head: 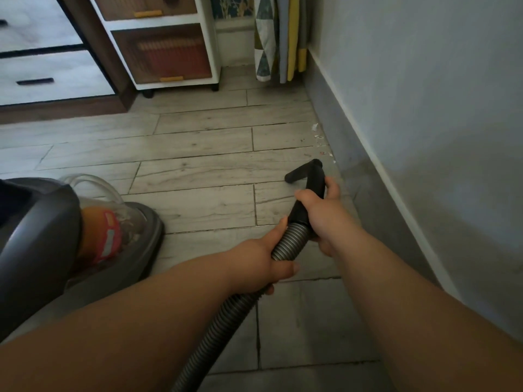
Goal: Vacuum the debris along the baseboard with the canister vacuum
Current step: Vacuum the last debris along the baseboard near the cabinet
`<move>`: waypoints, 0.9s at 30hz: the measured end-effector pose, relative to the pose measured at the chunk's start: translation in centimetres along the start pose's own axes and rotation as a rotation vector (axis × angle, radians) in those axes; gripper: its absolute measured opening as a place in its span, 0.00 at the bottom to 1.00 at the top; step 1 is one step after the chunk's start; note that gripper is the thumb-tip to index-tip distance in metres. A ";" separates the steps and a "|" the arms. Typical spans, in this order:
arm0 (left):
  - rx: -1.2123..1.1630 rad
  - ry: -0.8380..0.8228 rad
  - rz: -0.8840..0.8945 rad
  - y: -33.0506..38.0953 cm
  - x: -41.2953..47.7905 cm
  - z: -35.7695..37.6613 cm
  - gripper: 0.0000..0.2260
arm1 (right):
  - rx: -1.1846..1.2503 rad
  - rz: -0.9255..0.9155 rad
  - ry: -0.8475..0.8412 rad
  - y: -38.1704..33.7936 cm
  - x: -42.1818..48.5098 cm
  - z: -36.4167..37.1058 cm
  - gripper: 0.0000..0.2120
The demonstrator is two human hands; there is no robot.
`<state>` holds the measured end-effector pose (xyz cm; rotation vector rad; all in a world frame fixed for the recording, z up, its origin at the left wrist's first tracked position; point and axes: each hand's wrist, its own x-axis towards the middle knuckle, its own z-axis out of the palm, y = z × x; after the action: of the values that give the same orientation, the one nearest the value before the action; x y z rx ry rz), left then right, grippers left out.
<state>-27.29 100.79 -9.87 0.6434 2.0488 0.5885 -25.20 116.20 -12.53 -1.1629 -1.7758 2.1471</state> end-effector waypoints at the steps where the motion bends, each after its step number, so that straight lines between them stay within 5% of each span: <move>1: 0.002 0.002 -0.008 -0.4 -0.4 -0.4 0.42 | 0.002 0.003 -0.009 0.0 -0.1 0.6 0.34; 14: -0.010 0.060 -0.072 -4.0 -3.5 -1.1 0.42 | -0.024 0.029 -0.103 1.0 -2.1 5.5 0.34; 27: 0.007 -0.102 0.087 2.0 -0.7 2.9 0.40 | -0.047 0.009 0.183 0.3 -3.9 -4.1 0.33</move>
<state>-24.04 102.36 -9.62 0.7546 1.9359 0.5866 -19.81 117.19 -11.01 -1.3338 -1.7526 1.9423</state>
